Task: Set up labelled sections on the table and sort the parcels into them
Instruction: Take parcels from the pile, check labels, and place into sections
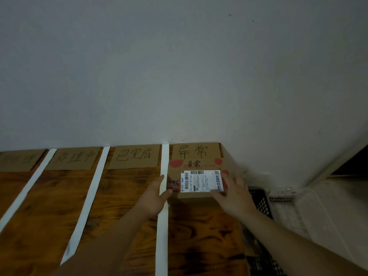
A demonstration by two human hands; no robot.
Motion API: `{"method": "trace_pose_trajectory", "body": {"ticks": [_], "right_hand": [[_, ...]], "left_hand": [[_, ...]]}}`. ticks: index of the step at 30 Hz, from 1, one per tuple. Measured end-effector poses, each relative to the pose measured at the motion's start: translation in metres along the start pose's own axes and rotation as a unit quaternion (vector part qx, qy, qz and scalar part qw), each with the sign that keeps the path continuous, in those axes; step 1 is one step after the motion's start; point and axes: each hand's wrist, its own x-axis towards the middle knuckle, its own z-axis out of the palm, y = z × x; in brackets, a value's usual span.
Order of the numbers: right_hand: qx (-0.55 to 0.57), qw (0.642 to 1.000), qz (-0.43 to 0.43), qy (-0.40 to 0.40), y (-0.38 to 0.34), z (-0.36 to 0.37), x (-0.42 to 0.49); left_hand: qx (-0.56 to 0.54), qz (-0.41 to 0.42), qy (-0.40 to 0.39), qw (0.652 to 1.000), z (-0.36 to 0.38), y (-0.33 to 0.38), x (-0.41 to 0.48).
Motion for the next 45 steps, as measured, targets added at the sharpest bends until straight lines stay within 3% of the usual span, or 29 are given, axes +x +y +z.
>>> {"method": "trace_pose_trajectory", "body": {"ticks": [8, 15, 27, 37, 45], "right_hand": [[-0.09, 0.983, -0.161, -0.012, -0.138, -0.005, -0.021], [-0.096, 0.952, -0.283, -0.064, -0.321, 0.081, -0.093], [-0.093, 0.902, -0.403, -0.124, -0.601, 0.24, -0.215], [-0.088, 0.857, -0.477, -0.174, -0.791, 0.374, -0.202], [-0.05, 0.848, -0.489, -0.198, -0.959, 0.447, -0.175]], "left_hand": [[0.148, 0.021, 0.074, 0.986, -0.132, -0.041, -0.052], [0.189, -0.021, 0.161, 0.969, -0.283, -0.163, -0.173], [0.105, -0.185, 0.289, 0.933, -0.499, -0.393, -0.368], [0.08, -0.237, 0.307, 0.918, -0.652, -0.533, -0.379], [0.074, -0.258, 0.346, 0.899, -0.788, -0.604, -0.355]]}}
